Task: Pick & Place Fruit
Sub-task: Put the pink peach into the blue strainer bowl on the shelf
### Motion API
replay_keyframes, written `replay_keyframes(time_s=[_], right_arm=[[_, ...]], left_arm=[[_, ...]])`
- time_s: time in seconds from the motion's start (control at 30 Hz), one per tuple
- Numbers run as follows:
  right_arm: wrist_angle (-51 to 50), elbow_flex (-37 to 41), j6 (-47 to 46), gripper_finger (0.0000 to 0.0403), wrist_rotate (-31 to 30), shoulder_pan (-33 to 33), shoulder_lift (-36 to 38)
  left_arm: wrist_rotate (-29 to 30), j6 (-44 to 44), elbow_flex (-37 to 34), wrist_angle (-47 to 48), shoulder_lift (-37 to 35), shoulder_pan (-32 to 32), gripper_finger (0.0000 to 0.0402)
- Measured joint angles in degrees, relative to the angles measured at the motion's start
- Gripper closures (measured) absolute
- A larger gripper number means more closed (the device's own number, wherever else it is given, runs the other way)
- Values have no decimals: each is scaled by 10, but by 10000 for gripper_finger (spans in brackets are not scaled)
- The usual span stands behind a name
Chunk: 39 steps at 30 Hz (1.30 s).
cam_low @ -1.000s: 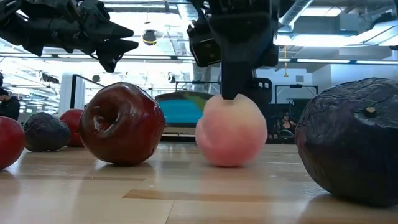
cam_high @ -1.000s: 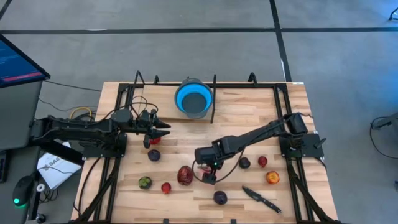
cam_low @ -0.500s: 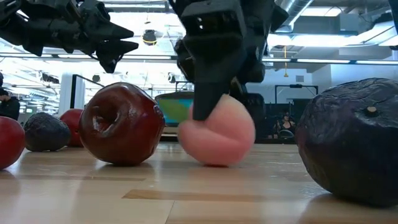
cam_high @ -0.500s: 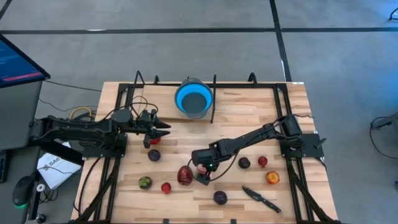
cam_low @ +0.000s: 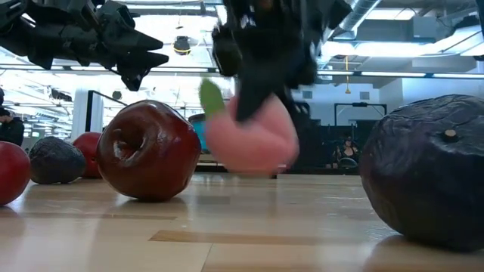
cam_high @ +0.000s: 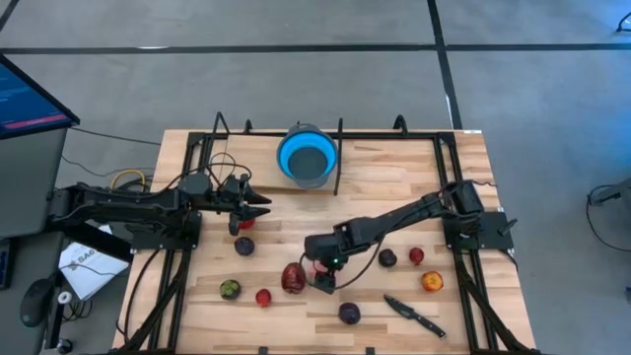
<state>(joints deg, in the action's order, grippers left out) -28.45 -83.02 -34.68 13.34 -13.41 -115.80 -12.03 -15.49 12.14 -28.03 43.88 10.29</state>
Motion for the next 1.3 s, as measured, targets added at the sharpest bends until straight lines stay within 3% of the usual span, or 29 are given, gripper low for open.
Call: replay_keyframes(time_s=[0.13, 0.33, 0.5, 0.63, 0.8, 0.93, 1.1, 1.3], right_arm=[[42, 0, 38, 106, -33, 17, 48], [103, -2, 186, 106, -169, 30, 104], [165, -1, 268, 106, -179, 40, 91], [186, 0, 272, 106, -183, 57, 68], [216, 1, 267, 106, -219, 69, 57], [295, 43, 264, 106, -249, 74, 59], [433, 111, 236, 106, -250, 81, 65], [484, 139, 224, 106, -250, 85, 63]], left_arm=[[-2, 5, 0, -12, 0, -1, 266], [-20, 114, 0, -98, 0, -39, 266], [-20, 226, 15, -113, 0, -95, 240], [-5, 243, 48, -53, 0, -126, 181], [71, 243, 80, 68, 8, -140, 97], [127, 243, 87, 96, 30, -150, 52], [160, 243, 87, 94, 70, -157, 34], [216, 243, 88, 89, 103, -157, 41]])
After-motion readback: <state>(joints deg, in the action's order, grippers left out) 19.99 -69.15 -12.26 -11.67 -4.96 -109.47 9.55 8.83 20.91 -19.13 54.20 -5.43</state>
